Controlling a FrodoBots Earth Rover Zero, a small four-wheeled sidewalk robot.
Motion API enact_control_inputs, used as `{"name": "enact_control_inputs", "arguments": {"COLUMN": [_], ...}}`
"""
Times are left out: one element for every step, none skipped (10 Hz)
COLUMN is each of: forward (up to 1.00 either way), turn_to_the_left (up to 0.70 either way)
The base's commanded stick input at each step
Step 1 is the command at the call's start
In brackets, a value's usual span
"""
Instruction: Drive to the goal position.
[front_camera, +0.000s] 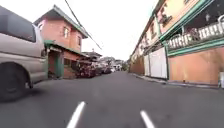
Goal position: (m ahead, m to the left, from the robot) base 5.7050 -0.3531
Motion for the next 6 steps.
{"name": "enact_control_inputs", "arguments": {"forward": [0.70,0.70,0.70,0.70,0.70,0.70], "turn_to_the_left": [0.00,0.00,0.00,0.00,0.00,0.00]}}
